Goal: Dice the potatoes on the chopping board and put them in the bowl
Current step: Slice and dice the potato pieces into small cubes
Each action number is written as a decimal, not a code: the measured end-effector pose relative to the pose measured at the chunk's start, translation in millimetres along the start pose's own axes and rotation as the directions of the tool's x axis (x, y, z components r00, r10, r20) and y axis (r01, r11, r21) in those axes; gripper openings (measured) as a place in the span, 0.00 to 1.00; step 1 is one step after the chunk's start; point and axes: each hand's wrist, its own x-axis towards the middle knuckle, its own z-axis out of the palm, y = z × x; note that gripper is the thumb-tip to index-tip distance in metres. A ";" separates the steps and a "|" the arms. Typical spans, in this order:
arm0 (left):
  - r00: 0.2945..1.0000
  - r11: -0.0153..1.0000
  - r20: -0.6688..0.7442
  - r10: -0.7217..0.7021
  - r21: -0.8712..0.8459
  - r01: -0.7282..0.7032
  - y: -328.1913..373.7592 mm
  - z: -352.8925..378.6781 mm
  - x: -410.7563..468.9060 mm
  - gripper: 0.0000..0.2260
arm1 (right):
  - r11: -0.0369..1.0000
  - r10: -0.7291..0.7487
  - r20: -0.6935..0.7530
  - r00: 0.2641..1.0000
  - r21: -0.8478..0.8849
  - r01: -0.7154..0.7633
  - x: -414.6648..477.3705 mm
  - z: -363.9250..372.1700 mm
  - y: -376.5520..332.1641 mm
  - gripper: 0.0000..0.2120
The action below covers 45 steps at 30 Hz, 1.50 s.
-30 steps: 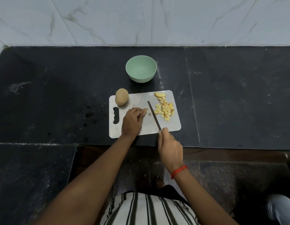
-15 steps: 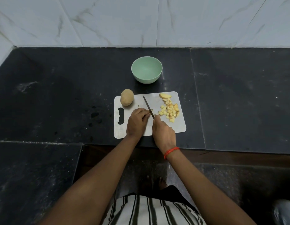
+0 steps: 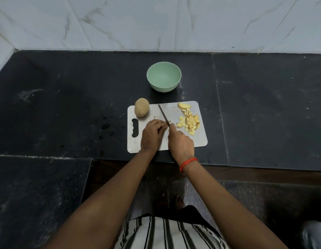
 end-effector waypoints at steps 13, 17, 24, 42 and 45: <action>0.996 0.990 -0.031 -0.081 -0.114 0.077 -0.2 -0.1 1.3 0.06 | 0.997 0.040 -0.008 0.999 0.067 -0.040 -89.6 0.0 35.2 0.05; 0.982 0.955 -0.014 -0.188 -0.236 0.180 -2.4 -4.7 4.8 0.10 | 0.986 0.065 -0.146 0.987 0.159 -0.042 -90.8 0.4 35.4 0.07; 0.998 0.990 0.019 -0.063 -0.122 0.065 -4.5 -10.3 0.2 0.09 | 0.975 0.038 -0.152 0.988 0.220 -0.004 -40.0 3.8 11.0 0.09; 1.000 1.000 0.001 0.015 0.028 -0.015 -8.4 -4.7 -1.4 0.08 | 0.989 0.040 -0.089 0.995 0.148 -0.027 -22.0 11.1 -1.6 0.09; 1.000 0.999 0.011 0.027 0.037 -0.027 -9.4 -4.9 -1.4 0.08 | 0.992 0.043 -0.071 0.997 0.124 -0.034 -17.7 9.7 -3.7 0.11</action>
